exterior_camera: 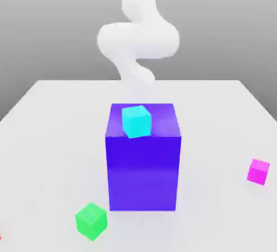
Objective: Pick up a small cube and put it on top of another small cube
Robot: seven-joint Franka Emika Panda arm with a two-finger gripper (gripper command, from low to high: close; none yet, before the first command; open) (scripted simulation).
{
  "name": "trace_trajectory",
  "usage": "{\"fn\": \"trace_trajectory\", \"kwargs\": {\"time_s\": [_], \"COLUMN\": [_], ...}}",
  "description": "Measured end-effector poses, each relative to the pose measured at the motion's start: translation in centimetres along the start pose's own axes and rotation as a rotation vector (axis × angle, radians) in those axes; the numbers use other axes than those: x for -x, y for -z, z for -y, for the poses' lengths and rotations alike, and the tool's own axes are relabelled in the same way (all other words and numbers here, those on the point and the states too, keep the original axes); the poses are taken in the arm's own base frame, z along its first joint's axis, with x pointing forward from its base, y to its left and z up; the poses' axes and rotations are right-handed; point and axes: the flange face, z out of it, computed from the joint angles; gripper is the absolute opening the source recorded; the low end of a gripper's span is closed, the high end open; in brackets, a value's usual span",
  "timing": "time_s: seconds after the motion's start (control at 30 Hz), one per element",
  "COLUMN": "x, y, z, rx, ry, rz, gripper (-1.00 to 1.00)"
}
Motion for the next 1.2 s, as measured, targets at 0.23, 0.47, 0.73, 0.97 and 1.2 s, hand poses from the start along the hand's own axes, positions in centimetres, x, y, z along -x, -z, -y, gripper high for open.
{"fn": "trace_trajectory", "kwargs": {"time_s": [0.23, 0.47, 0.73, 0.97, 1.2], "x": [6.7, 16.3, 29.5, 42.1, 51.7], "y": [-10.2, -18.2, -24.7, -27.6, -29.8], "z": [4.1, 6.8, 7.1, 4.8, -0.2], "rx": [-0.015, -0.071, -0.18, -0.326, -0.475], "ry": [0.45, 0.9, 1.42, 1.889, 2.272], "rz": [0.183, 0.352, 0.533, 0.685, 0.818], "gripper": [0.0, 0.0, 0.0, 0.0, 0.0]}}
